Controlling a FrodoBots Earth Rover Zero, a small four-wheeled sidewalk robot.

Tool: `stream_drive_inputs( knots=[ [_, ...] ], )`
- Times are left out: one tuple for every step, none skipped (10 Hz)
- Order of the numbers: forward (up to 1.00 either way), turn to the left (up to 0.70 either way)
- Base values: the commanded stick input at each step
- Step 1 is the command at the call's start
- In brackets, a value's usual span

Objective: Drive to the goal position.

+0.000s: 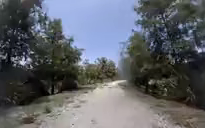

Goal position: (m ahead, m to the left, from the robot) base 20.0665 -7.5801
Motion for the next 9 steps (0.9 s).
stream_drive_inputs(
  knots=[
    [0.85, 0.0],
    [0.85, 0.0],
    [0.85, 0.0],
    [0.85, 0.0],
    [0.85, 0.0],
    [0.85, 0.0],
    [0.85, 0.0],
    [0.85, 0.0],
    [0.85, 0.0]
  ],
)
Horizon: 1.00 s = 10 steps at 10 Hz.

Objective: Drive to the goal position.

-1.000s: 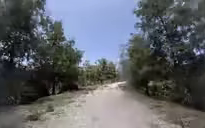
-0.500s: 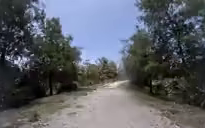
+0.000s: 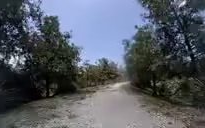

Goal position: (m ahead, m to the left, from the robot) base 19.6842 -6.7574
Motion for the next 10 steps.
stream_drive_inputs(
  knots=[
    [0.85, 0.0],
    [0.85, 0.0],
    [0.85, 0.0],
    [0.85, 0.0],
    [0.85, 0.0],
    [0.85, 0.0],
    [0.85, 0.0],
    [0.85, 0.0],
    [0.85, 0.0],
    [0.85, 0.0]
  ],
)
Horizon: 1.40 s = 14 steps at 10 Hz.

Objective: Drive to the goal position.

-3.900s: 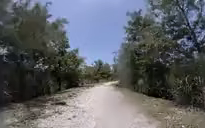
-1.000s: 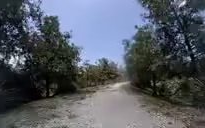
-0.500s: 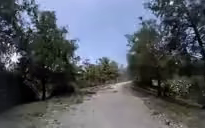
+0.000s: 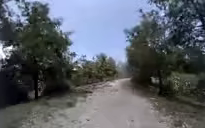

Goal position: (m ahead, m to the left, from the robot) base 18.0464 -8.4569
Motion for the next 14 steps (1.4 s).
stream_drive_inputs(
  knots=[
    [0.85, 0.0],
    [0.85, 0.0],
    [0.85, 0.0],
    [0.85, 0.0],
    [0.85, 0.0],
    [0.85, 0.0],
    [0.85, 0.0],
    [0.85, 0.0],
    [0.85, 0.0],
    [0.85, 0.0],
    [0.85, 0.0],
    [0.85, 0.0],
    [0.85, 0.0],
    [0.85, 0.0]
  ],
)
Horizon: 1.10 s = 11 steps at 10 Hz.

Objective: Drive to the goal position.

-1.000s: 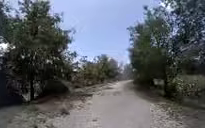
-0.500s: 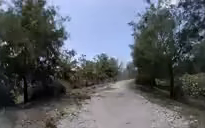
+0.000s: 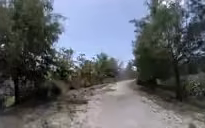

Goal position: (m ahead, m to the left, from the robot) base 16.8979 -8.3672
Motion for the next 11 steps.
stream_drive_inputs(
  knots=[
    [0.85, 0.0],
    [0.85, 0.0],
    [0.85, 0.0],
    [0.85, 0.0],
    [0.85, 0.0],
    [0.85, 0.0],
    [0.85, 0.0],
    [0.85, 0.0],
    [0.85, 0.0],
    [0.85, 0.0],
    [0.85, 0.0]
  ],
)
